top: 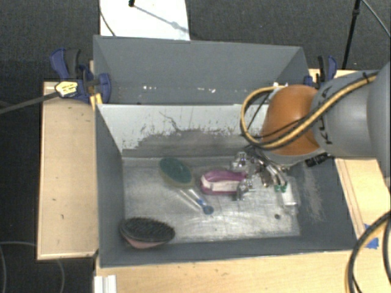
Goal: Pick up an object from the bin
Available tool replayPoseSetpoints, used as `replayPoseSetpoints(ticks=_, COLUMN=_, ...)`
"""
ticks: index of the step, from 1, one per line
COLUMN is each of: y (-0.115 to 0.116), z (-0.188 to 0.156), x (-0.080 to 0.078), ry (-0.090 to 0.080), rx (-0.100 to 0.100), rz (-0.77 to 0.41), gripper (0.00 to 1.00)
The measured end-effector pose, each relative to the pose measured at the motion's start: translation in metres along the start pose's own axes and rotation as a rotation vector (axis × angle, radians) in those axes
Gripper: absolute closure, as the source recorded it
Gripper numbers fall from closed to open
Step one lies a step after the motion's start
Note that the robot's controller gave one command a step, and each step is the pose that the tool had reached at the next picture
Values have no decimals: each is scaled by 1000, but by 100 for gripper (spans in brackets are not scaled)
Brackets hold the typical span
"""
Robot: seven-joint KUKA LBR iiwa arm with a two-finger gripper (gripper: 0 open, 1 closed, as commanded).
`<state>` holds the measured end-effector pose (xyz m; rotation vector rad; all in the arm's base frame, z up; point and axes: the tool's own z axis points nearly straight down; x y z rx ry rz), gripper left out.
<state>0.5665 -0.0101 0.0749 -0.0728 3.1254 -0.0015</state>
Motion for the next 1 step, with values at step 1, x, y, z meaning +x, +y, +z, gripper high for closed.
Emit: replayPoseSetpoints(ticks=1, y=-15, z=-208, x=33, ry=6, rx=0, rz=-155, gripper=100)
